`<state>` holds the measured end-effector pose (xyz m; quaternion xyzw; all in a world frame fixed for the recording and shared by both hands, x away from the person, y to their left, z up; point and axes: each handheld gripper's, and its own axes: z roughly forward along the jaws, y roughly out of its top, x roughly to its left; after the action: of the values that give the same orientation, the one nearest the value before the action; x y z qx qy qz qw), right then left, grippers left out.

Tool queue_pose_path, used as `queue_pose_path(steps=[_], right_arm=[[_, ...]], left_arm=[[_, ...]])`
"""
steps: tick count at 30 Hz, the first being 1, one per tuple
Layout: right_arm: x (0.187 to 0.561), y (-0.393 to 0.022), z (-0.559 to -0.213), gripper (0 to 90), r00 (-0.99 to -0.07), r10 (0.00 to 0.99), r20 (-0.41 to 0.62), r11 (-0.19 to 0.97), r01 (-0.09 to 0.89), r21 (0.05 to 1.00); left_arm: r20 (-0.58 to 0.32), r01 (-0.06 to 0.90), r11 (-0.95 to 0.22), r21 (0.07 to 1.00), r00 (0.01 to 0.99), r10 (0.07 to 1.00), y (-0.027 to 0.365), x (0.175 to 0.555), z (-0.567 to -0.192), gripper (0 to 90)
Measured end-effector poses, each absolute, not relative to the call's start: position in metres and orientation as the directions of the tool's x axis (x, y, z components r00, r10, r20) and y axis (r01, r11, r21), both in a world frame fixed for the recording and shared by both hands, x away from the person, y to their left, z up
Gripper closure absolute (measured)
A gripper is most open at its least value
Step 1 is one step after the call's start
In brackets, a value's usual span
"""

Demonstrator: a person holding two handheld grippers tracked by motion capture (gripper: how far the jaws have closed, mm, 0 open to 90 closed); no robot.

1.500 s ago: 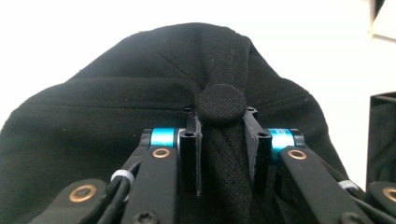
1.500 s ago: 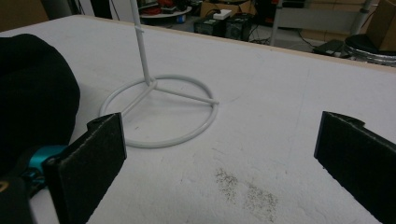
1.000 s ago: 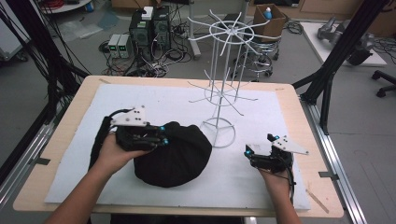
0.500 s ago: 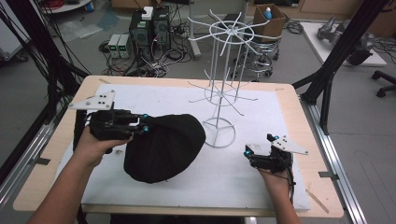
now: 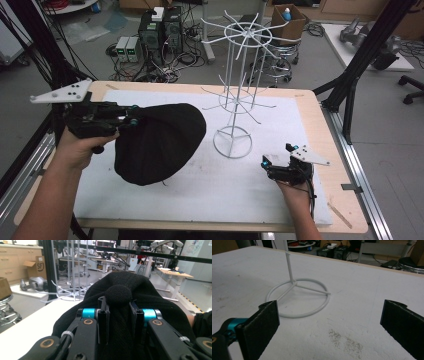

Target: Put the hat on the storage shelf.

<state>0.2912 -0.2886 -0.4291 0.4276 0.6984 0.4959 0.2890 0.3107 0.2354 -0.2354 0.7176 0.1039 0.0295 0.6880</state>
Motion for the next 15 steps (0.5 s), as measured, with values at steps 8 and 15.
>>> queue_pose_path(steps=[8,15], right_arm=[[0.291,-0.288,-0.429,1.1,-0.467,0.884,0.02,0.144,0.313,0.939],[0.292,-0.288,-0.43,1.1,-0.472,0.882,0.016,0.15,0.312,0.938]], left_arm=[[-0.081,0.085,-0.009,0.996,0.973,0.215,0.247,0.313,-0.215,74.4],[-0.063,0.065,-0.002,0.998,0.974,0.219,0.245,0.321,-0.196,74.3]])
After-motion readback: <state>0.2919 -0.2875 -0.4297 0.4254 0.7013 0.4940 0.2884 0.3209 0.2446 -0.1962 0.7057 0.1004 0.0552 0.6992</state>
